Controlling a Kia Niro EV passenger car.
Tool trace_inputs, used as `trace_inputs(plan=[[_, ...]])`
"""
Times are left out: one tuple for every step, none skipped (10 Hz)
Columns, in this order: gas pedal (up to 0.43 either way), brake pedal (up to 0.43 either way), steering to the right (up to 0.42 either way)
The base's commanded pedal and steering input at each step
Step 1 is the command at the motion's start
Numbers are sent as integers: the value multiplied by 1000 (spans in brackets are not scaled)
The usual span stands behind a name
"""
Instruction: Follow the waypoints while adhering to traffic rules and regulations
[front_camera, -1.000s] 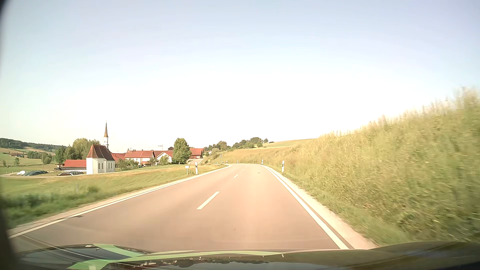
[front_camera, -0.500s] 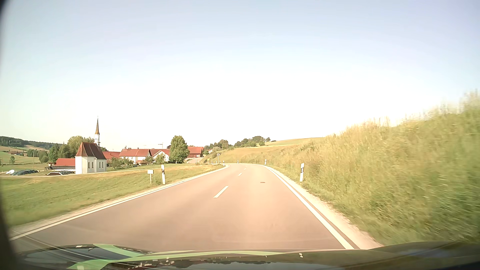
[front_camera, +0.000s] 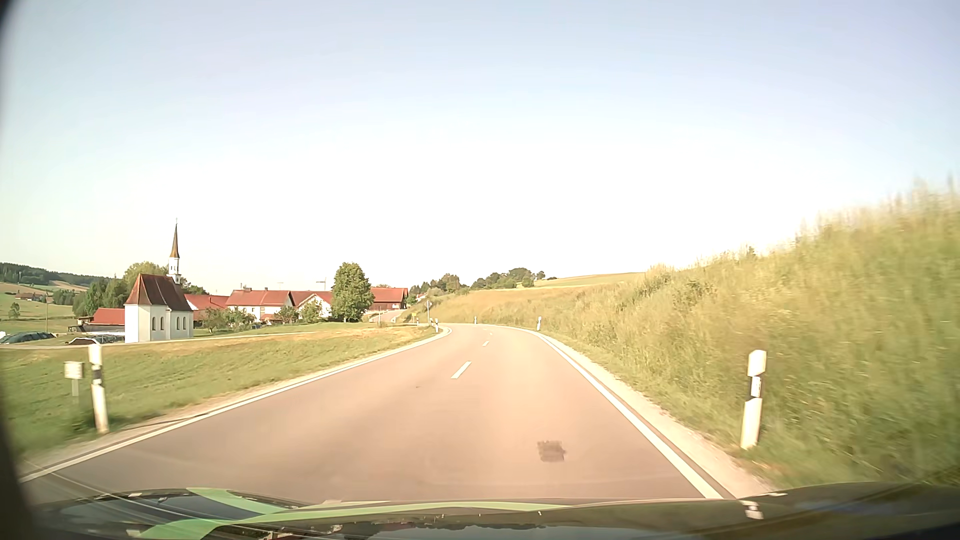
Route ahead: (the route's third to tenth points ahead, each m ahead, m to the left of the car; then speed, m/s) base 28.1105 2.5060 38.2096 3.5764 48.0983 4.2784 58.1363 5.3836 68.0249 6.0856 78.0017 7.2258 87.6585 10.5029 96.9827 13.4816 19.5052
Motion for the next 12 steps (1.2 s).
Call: trace_inputs(plan=[[79, 0, -3], [79, 0, -2], [79, 0, -2], [47, 0, -2], [8, 0, -2], [0, 0, -2], [0, 0, -2], [0, 0, -2], [0, 0, -3], [0, 0, -4], [0, 0, -6], [0, 0, -6]])
